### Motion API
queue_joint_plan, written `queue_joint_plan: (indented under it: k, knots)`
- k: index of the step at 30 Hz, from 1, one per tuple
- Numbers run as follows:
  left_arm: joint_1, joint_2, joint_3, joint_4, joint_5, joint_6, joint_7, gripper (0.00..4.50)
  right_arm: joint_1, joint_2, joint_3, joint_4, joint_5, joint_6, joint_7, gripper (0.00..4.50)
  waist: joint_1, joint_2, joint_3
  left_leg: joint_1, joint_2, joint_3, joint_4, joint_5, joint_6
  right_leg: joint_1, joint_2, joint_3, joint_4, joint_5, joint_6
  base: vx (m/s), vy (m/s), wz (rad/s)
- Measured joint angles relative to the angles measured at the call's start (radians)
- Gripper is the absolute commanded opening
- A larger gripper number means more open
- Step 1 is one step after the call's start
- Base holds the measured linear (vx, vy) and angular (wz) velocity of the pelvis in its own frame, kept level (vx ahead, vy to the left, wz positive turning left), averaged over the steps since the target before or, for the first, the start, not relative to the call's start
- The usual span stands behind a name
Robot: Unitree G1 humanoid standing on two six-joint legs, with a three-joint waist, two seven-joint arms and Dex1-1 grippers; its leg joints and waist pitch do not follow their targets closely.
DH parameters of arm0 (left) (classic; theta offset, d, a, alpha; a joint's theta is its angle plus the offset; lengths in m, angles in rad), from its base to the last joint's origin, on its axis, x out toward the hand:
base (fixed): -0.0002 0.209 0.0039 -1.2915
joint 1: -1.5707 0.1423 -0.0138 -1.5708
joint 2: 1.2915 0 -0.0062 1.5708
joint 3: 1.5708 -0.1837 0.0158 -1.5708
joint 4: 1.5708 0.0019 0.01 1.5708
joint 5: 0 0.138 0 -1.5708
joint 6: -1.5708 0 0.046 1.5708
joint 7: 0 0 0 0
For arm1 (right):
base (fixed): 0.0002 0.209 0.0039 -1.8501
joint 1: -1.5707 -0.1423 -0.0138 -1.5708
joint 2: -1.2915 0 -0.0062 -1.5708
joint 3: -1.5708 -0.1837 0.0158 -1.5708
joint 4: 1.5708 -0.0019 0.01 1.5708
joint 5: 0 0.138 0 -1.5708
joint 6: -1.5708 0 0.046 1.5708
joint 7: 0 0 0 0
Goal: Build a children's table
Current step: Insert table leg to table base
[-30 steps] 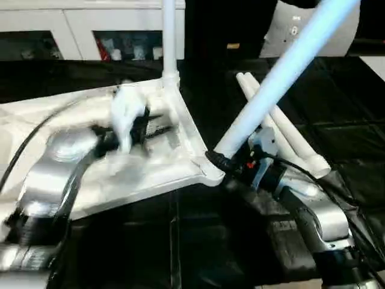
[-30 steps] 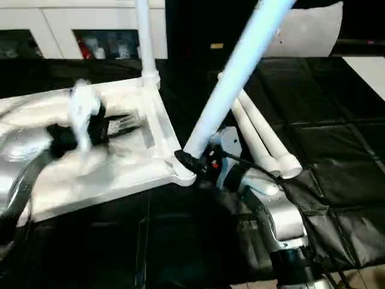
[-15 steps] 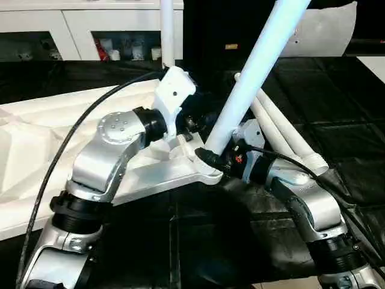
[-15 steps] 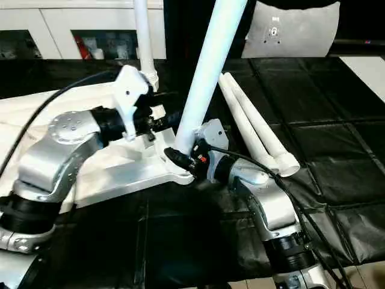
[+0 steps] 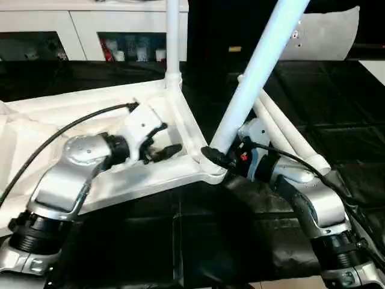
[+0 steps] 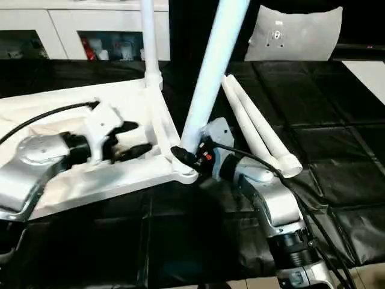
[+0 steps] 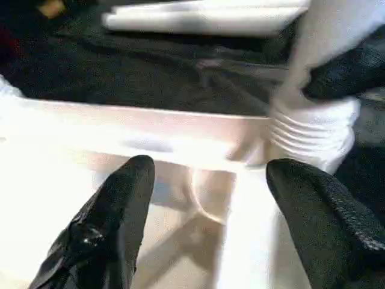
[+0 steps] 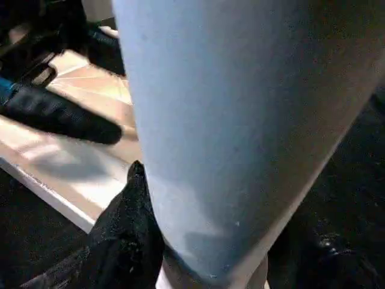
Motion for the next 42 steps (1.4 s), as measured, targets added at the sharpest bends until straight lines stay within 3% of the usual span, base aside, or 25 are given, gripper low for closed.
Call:
queue_joint_plan:
  k: [3, 4, 6, 8, 10, 12, 15, 23, 25, 37, 40, 42]
  knots:
    - [0.034, -0.016, -0.051, 0.025, -0.035, 0.000, -0.067, 3.46, 0.000, -0.006, -0.006, 0.007, 0.000, -0.001, 0.006, 1.89, 0.001, 0.000, 0.000, 0.000, 0.000, 0.000, 0.000, 0.000, 0.000, 0.000, 0.000, 0.000, 0.000, 0.000, 0.000, 0.000, 0.000, 0.00]
    - [0.036, -0.022, -0.065, 0.039, -0.040, -0.004, -0.078, 3.18, 0.000, -0.006, -0.007, 0.007, 0.000, -0.001, 0.006, 1.89, 0.001, 0.000, 0.000, 0.000, 0.000, 0.000, 0.000, 0.000, 0.000, 0.000, 0.000, 0.000, 0.000, 0.001, 0.000, 0.000, 0.000, 0.00]
    - [0.036, -0.028, -0.085, 0.062, -0.040, -0.030, -0.095, 3.11, 0.000, -0.006, -0.007, 0.011, 0.001, 0.001, 0.007, 1.89, 0.000, 0.000, 0.000, 0.000, 0.000, 0.000, 0.000, 0.000, 0.000, 0.000, 0.000, 0.000, 0.000, 0.002, 0.000, 0.000, 0.000, 0.00]
    - [0.030, -0.027, -0.109, 0.110, -0.009, -0.080, -0.106, 3.06, 0.002, -0.007, -0.008, 0.012, 0.002, 0.001, 0.007, 1.89, 0.000, 0.001, 0.000, 0.000, 0.000, 0.000, -0.001, 0.000, 0.000, 0.000, 0.001, 0.000, 0.000, 0.002, 0.000, 0.000, 0.000, 0.00]
    - [0.029, -0.024, -0.128, 0.155, 0.025, -0.112, -0.113, 2.67, 0.005, -0.008, -0.011, 0.012, 0.004, 0.001, 0.008, 1.89, -0.001, 0.001, 0.000, 0.000, 0.000, 0.000, -0.001, 0.000, 0.000, 0.000, 0.001, 0.000, 0.000, 0.002, 0.000, 0.000, 0.000, 0.00]
    - [0.020, -0.018, -0.145, 0.190, 0.049, -0.144, -0.119, 2.68, 0.015, -0.008, -0.019, 0.006, 0.005, 0.000, 0.009, 1.89, 0.003, 0.002, -0.001, 0.000, 0.000, 0.000, -0.001, 0.000, 0.000, 0.000, 0.000, 0.000, 0.000, 0.002, 0.000, 0.000, 0.000, 0.00]
    - [0.007, -0.014, -0.151, 0.211, 0.061, -0.154, -0.131, 2.27, 0.023, -0.008, -0.022, 0.000, 0.005, -0.001, 0.008, 1.89, 0.002, 0.005, -0.003, 0.000, 0.000, 0.000, 0.000, 0.000, 0.000, 0.000, 0.000, 0.000, -0.001, 0.002, 0.000, 0.000, 0.000, 0.00]
    - [0.003, -0.018, -0.138, 0.232, 0.041, -0.155, -0.148, 1.85, 0.033, -0.009, -0.023, -0.011, 0.005, 0.001, 0.005, 1.89, 0.003, 0.008, -0.004, 0.000, 0.000, 0.000, -0.001, 0.000, 0.000, 0.000, 0.000, 0.000, -0.001, 0.002, 0.000, 0.000, 0.000, 0.00]
    - [0.003, -0.017, -0.129, 0.235, 0.036, -0.148, -0.154, 1.45, 0.036, -0.010, -0.024, -0.014, 0.006, 0.001, 0.006, 1.89, 0.003, 0.008, -0.004, 0.000, 0.000, 0.000, -0.001, 0.000, 0.000, 0.000, 0.000, 0.000, -0.001, 0.002, 0.000, 0.000, 0.000, 0.00]
    - [0.002, -0.010, -0.125, 0.233, 0.038, -0.128, -0.166, 0.56, 0.038, -0.011, -0.023, -0.016, 0.006, 0.001, 0.008, 1.89, 0.003, 0.008, -0.004, 0.000, 0.000, 0.000, -0.002, 0.000, 0.000, 0.000, 0.000, 0.000, -0.002, 0.002, 0.000, 0.000, 0.000, 0.00]
    - [-0.007, 0.002, -0.147, 0.232, 0.059, -0.137, -0.179, 0.46, 0.038, -0.011, -0.023, -0.016, 0.006, 0.001, 0.008, 1.89, 0.003, 0.009, -0.004, 0.000, 0.000, 0.000, -0.002, 0.000, 0.000, 0.000, 0.000, 0.000, -0.002, 0.002, 0.000, 0.000, 0.000, 0.00]
    - [-0.011, 0.008, -0.161, 0.232, 0.070, -0.146, -0.187, 0.12, 0.038, -0.011, -0.023, -0.016, 0.006, 0.002, 0.008, 1.89, 0.003, 0.011, -0.006, 0.000, 0.000, 0.000, -0.002, 0.000, 0.000, 0.000, 0.000, 0.000, -0.002, 0.001, 0.000, 0.000, 0.000, 0.00]
